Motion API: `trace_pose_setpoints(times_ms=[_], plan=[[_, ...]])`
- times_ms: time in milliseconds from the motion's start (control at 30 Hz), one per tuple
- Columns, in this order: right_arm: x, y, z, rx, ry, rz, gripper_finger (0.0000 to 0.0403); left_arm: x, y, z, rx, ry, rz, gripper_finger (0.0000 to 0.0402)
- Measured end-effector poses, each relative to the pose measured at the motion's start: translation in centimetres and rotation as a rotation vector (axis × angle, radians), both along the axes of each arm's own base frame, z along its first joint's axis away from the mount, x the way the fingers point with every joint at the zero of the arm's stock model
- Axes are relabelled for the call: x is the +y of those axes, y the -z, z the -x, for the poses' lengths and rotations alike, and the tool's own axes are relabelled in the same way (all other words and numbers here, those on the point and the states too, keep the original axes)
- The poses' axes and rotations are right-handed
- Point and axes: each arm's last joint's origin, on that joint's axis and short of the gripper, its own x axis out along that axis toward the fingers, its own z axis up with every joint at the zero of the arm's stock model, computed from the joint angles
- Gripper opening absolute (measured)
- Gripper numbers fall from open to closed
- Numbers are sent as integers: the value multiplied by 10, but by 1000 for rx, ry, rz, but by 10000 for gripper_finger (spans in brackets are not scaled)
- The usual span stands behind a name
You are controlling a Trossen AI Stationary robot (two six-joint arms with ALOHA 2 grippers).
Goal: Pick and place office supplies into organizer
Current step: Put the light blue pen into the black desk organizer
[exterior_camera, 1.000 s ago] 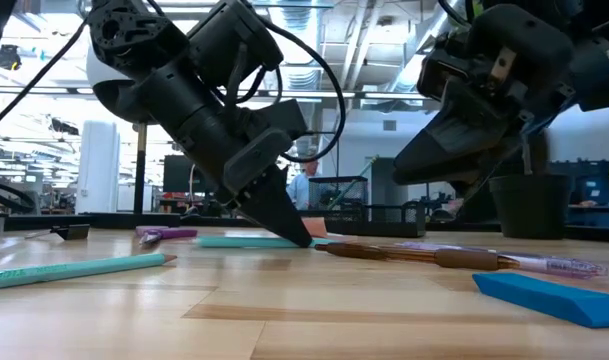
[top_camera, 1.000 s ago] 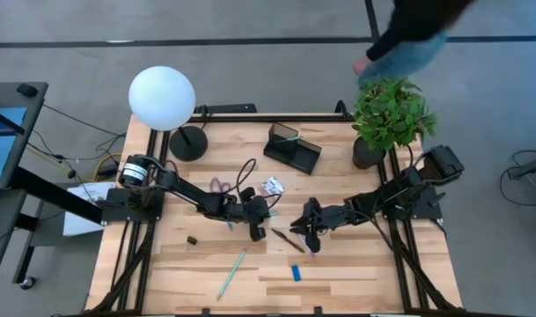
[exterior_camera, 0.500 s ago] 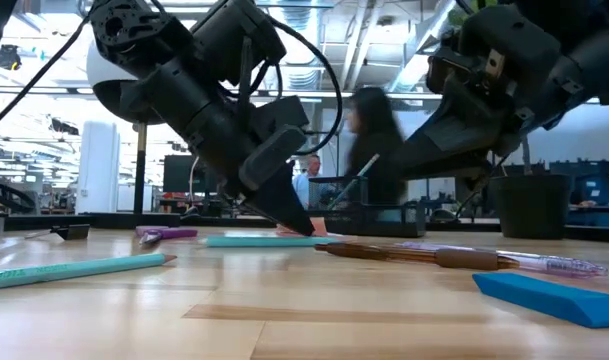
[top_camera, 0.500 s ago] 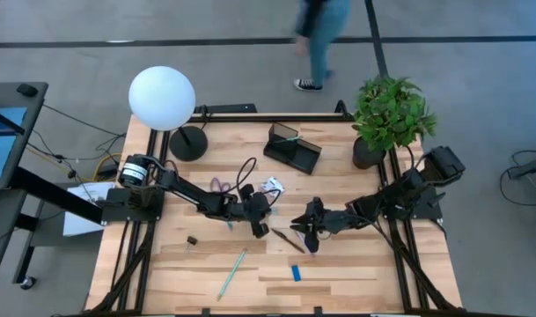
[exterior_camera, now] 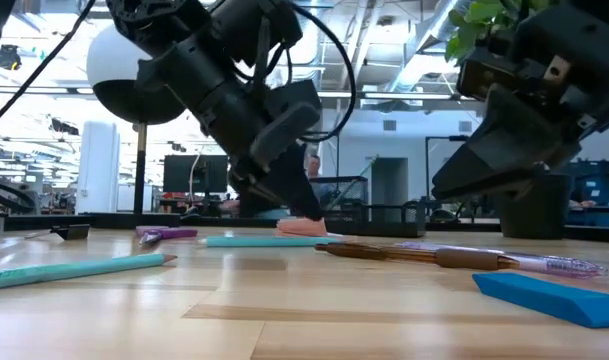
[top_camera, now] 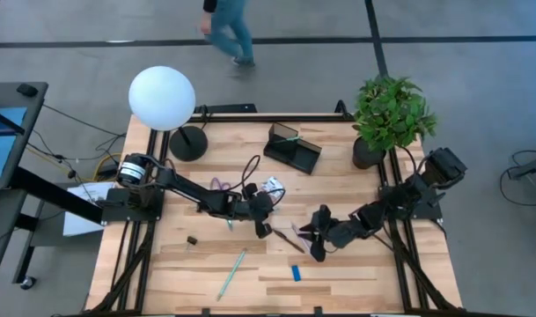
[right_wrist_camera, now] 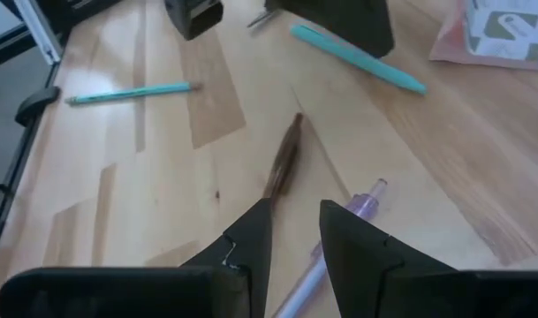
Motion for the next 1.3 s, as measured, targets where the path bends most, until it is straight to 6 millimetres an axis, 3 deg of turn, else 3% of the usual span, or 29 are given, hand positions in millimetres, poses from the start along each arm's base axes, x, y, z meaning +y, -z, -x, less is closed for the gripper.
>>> trace_pose_setpoints(times_ms=[233, 400, 533, 700, 1067, 1300], plan=[[3, 0, 2, -2, -1, 10, 93, -6, -33, 25, 82, -71, -46, 1], [3, 0, 2, -2, -3, 10, 93, -29, -57, 60, 95, -120, -99, 0], [3, 0, 2, -4, -3, 9, 93, -50, -61, 92, 18, -189, -147, 0], [4, -3, 0, -36, -10, -6, 93, -65, -50, 120, -92, -261, -206, 0], [5, -7, -2, -78, -32, 6, 93, -65, -41, 111, -156, -111, -99, 6], [6, -7, -2, -73, -45, 0, 93, -54, -36, 107, -152, -107, -77, 77]])
